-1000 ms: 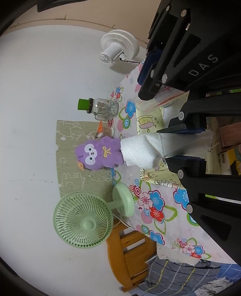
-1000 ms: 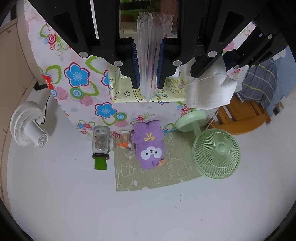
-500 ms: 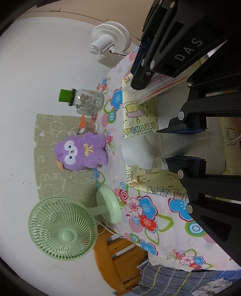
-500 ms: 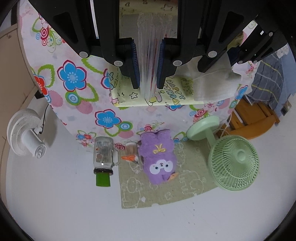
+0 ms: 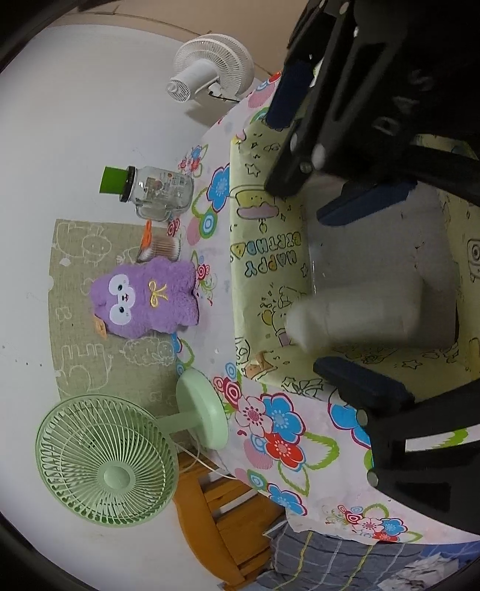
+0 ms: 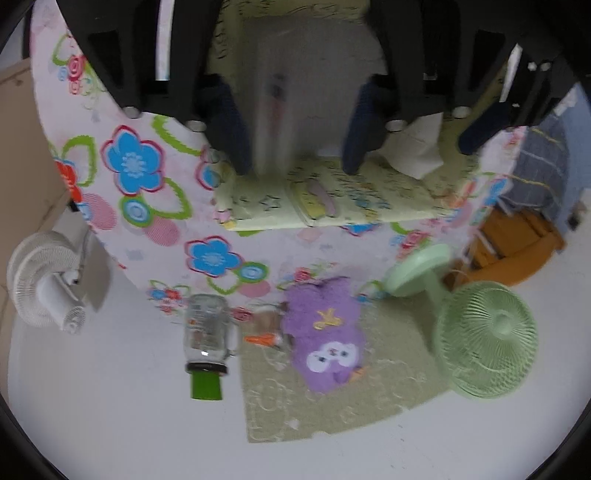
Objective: Organize soft objects
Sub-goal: 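Lower both items into the basket and open both tools, then withdraw both tools from the basket toward the remaining items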
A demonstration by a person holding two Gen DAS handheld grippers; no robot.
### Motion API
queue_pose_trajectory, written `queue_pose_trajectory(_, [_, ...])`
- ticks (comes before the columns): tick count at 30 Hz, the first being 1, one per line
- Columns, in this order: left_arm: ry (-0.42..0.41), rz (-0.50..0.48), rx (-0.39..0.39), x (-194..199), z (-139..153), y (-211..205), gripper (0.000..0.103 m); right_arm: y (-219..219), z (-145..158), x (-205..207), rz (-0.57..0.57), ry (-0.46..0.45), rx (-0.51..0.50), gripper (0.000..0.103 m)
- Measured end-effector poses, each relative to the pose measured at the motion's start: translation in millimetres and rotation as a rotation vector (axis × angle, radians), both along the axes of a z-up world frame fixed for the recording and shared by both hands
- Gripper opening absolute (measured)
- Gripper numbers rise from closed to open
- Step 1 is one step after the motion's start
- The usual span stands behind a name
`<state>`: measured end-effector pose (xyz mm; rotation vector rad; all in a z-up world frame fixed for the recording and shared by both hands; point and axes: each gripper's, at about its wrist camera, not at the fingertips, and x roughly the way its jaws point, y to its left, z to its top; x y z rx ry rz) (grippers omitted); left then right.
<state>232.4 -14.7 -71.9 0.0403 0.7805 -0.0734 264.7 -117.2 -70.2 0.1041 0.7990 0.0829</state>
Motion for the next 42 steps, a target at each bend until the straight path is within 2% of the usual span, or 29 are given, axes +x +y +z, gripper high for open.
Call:
queue_pose_trajectory(3, [-0.008,-0.003,-0.006,-3.5,3.4,-1.8,0.091,2.3,6.1,-6.2,0.007,-0.023,-0.013,0.079])
queue_pose_trajectory(6, [-0.025,0.001,-0.01,-8.7,9.7,-2.5,0.094,0.8,10.9,-11.5,-0.008,-0.033,-0.025,0.085])
queue_pose_trajectory(9, [-0.039,0.002,-0.017,-15.7,16.0,-2.6,0.097,-2.6,15.4,-19.4,-0.016,-0.042,-0.016,0.086])
queue_pose_trajectory(16, [-0.068,-0.008,-0.038,-35.4,28.9,-5.3,0.097,-0.4,28.3,-43.6,-0.009,-0.071,-0.023,0.089])
queue_pose_trajectory(23, [-0.108,-0.001,-0.019,-58.1,42.3,-8.1,0.098,3.1,42.7,-69.5,-0.002,-0.126,-0.043,0.095])
queue_pose_trajectory(42, [-0.21,0.015,-0.006,-123.8,71.6,-14.0,0.098,-0.5,76.1,-138.4,-0.002,-0.24,-0.053,0.1])
